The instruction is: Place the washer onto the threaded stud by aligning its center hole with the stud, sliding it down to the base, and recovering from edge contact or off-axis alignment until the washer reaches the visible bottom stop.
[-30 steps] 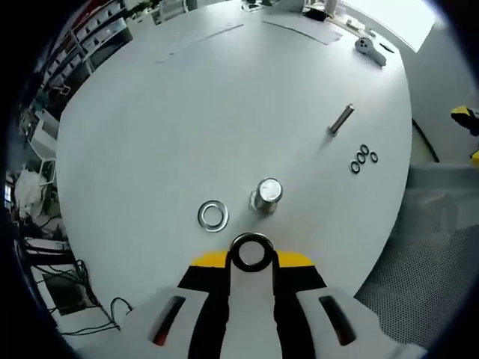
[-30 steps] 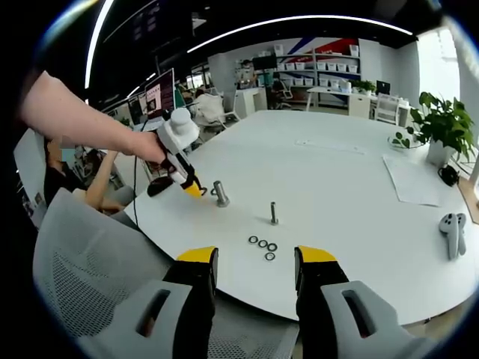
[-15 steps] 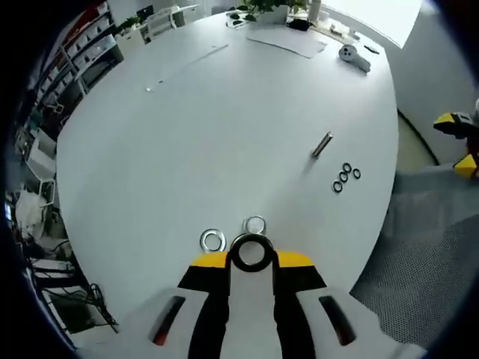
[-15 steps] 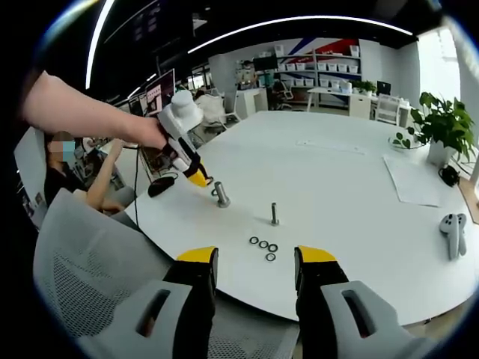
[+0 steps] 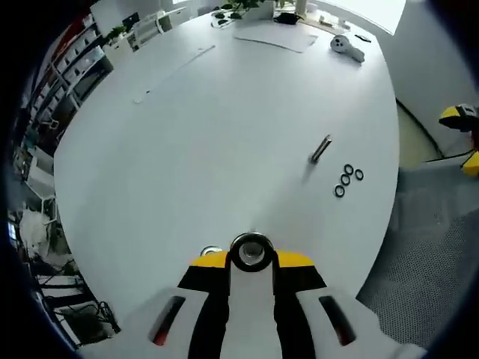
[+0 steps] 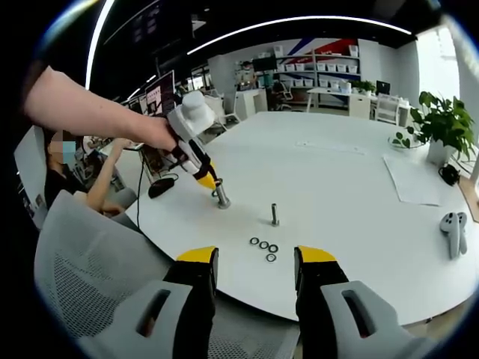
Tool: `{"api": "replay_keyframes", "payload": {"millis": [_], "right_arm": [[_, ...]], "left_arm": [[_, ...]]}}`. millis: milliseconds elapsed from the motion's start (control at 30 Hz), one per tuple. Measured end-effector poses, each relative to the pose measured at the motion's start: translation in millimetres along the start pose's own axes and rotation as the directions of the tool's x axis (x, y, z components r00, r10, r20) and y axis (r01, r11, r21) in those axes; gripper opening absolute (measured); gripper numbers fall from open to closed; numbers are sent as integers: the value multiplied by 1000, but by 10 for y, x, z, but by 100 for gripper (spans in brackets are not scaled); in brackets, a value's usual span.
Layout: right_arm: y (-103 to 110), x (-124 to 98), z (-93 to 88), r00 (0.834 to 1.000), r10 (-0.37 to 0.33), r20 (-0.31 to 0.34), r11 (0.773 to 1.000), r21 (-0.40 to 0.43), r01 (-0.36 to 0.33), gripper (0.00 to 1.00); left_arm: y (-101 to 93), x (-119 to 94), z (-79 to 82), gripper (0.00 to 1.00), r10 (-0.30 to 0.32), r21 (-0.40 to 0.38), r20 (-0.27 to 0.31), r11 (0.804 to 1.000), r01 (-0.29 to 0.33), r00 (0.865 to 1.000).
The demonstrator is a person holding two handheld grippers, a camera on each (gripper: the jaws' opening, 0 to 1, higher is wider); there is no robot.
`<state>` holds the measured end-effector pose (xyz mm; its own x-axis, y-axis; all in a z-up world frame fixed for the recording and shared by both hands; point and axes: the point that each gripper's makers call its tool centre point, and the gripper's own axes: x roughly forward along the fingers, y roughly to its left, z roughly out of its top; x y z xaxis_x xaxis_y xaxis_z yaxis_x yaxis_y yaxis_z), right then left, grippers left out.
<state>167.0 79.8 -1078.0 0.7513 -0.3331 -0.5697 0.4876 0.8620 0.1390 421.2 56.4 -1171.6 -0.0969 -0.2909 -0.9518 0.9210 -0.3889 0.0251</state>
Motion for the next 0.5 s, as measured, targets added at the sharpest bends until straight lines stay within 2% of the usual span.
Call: {"api": "replay_keyframes", "payload": {"millis": [367, 500], "right_arm": [[0, 6, -9, 1000, 0, -6, 1000, -2, 0, 43], [-7, 14, -17, 1000, -2, -7, 1000, -1, 2, 43]], "left_arm": [[36, 136, 2, 19, -2, 33, -25, 999, 3, 1000], [-11, 139, 1, 19, 0, 50, -43, 999, 2, 999]]}}
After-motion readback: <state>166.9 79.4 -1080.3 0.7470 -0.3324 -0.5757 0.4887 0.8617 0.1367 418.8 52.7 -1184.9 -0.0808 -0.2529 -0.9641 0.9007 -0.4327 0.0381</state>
